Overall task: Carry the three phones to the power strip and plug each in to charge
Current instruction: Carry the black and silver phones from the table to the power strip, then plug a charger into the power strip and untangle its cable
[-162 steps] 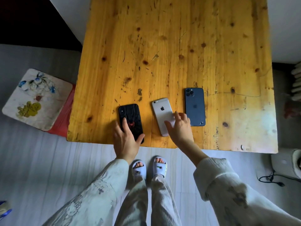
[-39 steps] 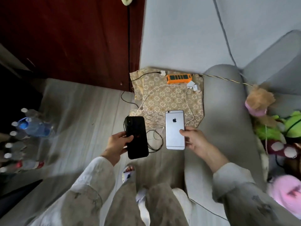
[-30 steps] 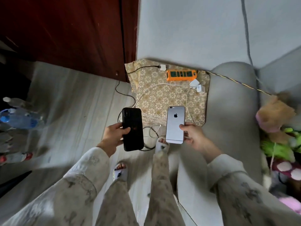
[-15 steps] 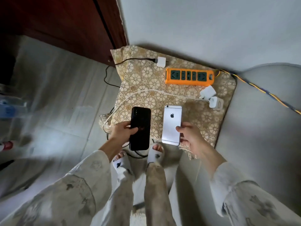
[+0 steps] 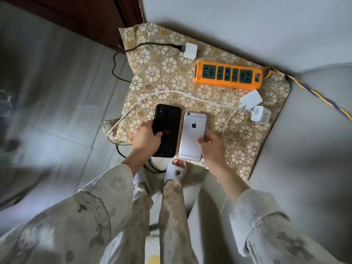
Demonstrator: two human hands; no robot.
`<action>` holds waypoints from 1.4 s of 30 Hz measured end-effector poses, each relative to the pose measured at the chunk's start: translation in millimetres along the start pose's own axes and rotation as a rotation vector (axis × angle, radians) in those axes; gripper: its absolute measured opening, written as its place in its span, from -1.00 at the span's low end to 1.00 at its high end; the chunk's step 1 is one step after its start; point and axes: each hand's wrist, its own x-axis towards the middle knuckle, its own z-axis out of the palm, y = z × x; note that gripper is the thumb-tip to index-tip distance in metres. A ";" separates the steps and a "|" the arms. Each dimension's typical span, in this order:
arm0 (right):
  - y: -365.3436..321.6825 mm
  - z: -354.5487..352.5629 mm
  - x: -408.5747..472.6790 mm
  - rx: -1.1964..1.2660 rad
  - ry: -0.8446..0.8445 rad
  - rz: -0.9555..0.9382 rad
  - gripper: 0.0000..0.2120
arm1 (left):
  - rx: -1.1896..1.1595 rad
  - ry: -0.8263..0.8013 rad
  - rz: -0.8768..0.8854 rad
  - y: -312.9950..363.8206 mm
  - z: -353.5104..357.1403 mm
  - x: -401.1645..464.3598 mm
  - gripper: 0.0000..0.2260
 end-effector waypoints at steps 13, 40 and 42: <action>-38.2 -27.6 -10.5 -0.458 -0.081 -0.356 -0.75 | 0.408 0.037 0.199 -4.0 -12.8 -1.5 -0.30; -202.2 -50.6 115.5 -0.671 0.029 -0.826 -0.74 | 0.607 -0.145 0.014 -1.2 3.6 15.1 0.16; -191.1 -69.9 112.7 -0.531 -0.029 -0.714 -0.76 | 0.611 -0.135 0.013 -1.1 3.8 14.6 0.16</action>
